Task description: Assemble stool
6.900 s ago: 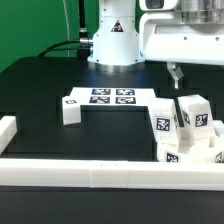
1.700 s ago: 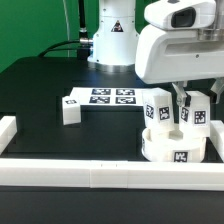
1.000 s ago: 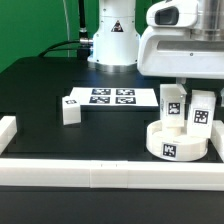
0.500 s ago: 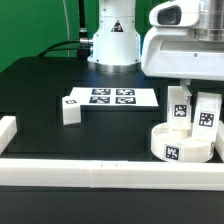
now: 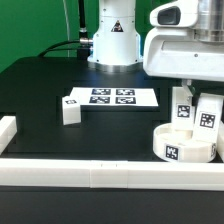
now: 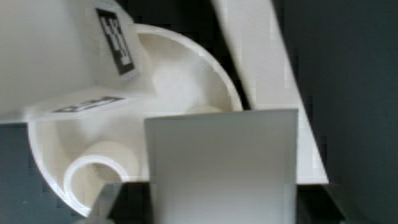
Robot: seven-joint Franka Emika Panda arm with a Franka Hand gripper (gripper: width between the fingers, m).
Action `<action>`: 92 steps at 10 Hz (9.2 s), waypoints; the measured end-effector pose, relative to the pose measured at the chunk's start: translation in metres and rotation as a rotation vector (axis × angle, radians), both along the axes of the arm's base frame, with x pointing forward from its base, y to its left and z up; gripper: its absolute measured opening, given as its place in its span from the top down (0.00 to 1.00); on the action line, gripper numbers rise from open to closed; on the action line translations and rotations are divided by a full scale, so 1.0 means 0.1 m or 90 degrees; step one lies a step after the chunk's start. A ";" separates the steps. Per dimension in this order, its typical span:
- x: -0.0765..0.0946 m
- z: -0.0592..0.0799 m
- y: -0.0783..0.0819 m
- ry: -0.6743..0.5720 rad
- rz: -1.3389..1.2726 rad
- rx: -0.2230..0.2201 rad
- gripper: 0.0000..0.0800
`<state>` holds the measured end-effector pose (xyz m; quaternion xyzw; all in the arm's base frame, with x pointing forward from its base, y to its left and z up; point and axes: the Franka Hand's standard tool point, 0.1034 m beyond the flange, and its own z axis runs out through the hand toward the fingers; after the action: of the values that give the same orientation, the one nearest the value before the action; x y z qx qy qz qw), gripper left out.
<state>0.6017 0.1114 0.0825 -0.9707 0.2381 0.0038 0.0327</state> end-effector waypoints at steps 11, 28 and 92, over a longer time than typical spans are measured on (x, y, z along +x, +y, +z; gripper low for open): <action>0.08 0.03 0.12 0.003 -0.423 0.045 0.57; 0.14 0.16 0.08 -0.040 0.064 0.011 0.19; 0.15 -0.08 -0.35 -0.009 -0.045 -0.095 0.57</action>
Offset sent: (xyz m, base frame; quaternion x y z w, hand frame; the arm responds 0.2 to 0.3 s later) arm 0.0064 0.0140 0.0029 0.0121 0.0234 0.1289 0.9913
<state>0.6163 0.0765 0.0745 -0.9615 0.2714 -0.0222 -0.0376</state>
